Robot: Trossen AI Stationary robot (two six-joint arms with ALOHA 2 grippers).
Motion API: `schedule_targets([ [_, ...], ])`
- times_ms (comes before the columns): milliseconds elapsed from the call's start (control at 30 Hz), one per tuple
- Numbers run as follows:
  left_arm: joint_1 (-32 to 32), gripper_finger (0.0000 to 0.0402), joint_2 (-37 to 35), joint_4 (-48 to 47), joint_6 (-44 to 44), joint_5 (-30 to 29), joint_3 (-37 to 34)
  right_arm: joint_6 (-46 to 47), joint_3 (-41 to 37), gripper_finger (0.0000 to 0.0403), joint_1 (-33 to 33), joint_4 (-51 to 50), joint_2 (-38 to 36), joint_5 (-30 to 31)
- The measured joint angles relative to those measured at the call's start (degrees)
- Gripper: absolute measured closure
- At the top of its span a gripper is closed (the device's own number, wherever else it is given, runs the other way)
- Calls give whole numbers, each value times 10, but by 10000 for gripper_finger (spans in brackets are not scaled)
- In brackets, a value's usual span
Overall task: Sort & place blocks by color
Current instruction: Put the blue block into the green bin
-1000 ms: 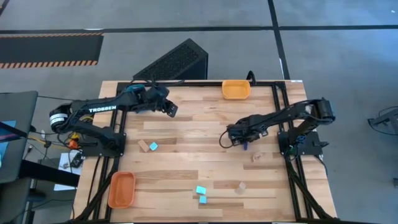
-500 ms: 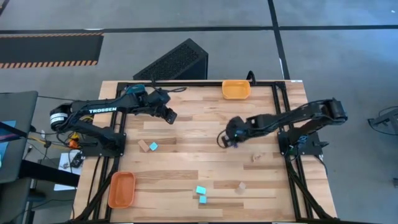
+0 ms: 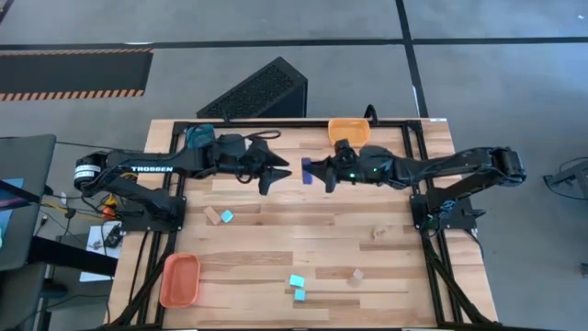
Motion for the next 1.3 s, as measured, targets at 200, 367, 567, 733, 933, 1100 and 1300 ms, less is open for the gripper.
schedule_targets([
  [200,-4,231,0,79,-19,41,0,-61,0,365,0,92,15,-15],
  [367,-4,231,0,91,-50,55,0,-85,1,365,0,106,14,-23],
  [567,-4,231,0,118,-81,99,0,-110,3,365,-3,106,13,-26],
  [733,-4,231,0,126,-93,110,0,-141,28,365,-3,105,14,-45],
  [933,-1,231,0,130,-94,84,0,-168,57,365,-3,67,14,-45],
  [1100,-4,236,31,197,-106,106,0,-172,61,365,-3,67,24,-46],
  [1300,-2,275,75,267,-128,134,0,-157,62,365,-8,59,36,-62],
])
